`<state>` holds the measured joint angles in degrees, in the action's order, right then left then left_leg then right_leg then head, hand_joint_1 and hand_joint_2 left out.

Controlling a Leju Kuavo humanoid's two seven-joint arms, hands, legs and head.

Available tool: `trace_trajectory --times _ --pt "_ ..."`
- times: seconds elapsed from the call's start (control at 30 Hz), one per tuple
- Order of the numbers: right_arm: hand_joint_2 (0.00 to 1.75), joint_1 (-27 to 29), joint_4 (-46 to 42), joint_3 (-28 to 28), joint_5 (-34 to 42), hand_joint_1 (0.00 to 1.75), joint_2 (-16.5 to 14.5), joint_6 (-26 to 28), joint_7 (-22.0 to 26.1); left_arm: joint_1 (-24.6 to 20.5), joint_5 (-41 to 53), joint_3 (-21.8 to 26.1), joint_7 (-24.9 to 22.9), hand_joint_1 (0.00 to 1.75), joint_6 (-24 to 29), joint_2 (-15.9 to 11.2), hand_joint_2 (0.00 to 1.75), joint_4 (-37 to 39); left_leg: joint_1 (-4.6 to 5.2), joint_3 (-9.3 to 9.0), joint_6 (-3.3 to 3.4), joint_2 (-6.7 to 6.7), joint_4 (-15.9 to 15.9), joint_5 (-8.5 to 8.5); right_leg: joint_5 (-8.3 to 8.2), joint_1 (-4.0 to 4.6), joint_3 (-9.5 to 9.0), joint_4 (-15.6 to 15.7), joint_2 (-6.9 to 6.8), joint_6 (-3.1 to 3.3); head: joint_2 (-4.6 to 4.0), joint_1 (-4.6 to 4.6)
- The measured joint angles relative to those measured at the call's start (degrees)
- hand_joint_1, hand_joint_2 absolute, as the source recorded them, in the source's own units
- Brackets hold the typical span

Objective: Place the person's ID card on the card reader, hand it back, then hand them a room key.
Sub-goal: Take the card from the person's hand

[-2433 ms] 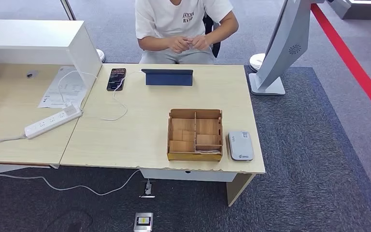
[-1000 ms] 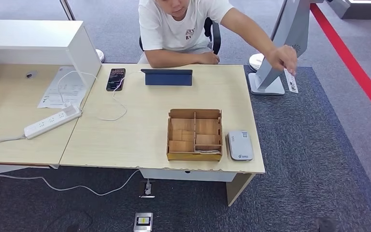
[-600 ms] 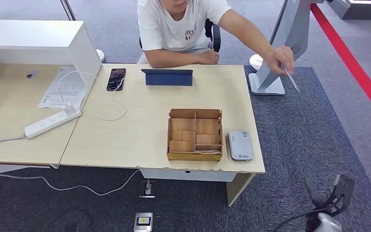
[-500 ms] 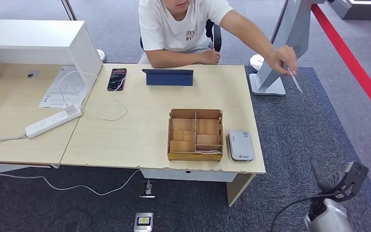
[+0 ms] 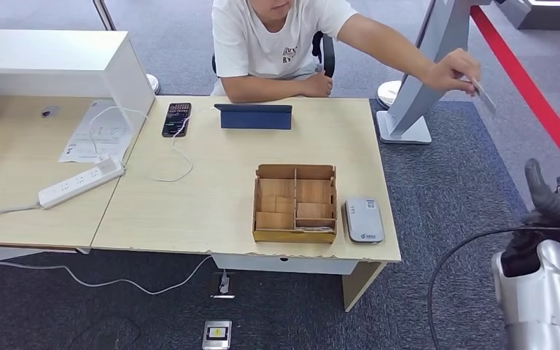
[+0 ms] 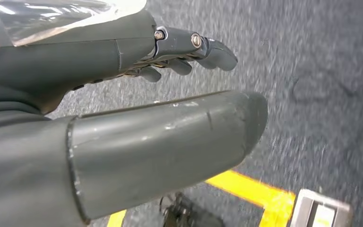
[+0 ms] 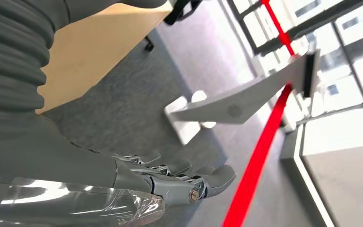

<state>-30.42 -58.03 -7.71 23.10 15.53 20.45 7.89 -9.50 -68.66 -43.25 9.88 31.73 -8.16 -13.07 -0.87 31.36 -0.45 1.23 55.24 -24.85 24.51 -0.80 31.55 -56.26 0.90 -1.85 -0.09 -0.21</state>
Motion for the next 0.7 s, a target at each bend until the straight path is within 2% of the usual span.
trace_trajectory --times 0.23,0.33,0.4,0.47,0.7 --pt "1.75 -0.36 -9.88 3.78 -1.56 0.0 0.52 -1.63 -1.05 0.09 0.12 0.0 0.03 0.0 -2.1 -0.08 0.0 0.0 0.0 0.0 0.0 0.0 0.0 0.0 0.0 0.01 -0.01 0.0 0.0 0.0 0.0 0.0" --pt "1.75 -0.66 -12.93 5.77 -6.95 0.0 0.72 -1.69 -0.25 0.13 0.81 -0.05 0.9 0.0 -0.54 0.03 0.0 -0.02 0.0 0.0 0.0 0.0 0.0 0.0 0.0 0.01 0.0 0.0 0.0 0.0 0.0 0.01" --pt "1.75 -0.79 -14.79 7.51 -16.61 0.0 1.12 -0.72 0.89 0.12 1.88 -0.22 2.68 0.0 2.92 0.5 0.0 -0.04 0.0 0.0 0.0 -0.01 0.0 0.0 0.0 0.0 0.01 0.0 0.0 0.0 0.0 -0.01" --pt "1.75 -0.88 -16.25 9.52 -29.58 0.0 1.8 0.67 1.83 0.18 2.89 -0.6 4.77 0.0 5.56 1.14 0.0 -0.07 0.0 0.01 0.0 -0.01 0.0 0.0 0.0 0.0 0.01 0.01 0.0 0.0 0.0 -0.01" --pt "1.75 -1.37 -17.44 15.1 -65.29 0.0 3.57 3.18 3.71 0.19 4.49 -2.32 8.04 0.0 4.97 1.99 0.0 -0.4 -0.01 0.02 0.0 0.0 -0.01 -0.01 0.01 0.01 0.01 0.02 0.0 -0.01 0.0 -0.01"
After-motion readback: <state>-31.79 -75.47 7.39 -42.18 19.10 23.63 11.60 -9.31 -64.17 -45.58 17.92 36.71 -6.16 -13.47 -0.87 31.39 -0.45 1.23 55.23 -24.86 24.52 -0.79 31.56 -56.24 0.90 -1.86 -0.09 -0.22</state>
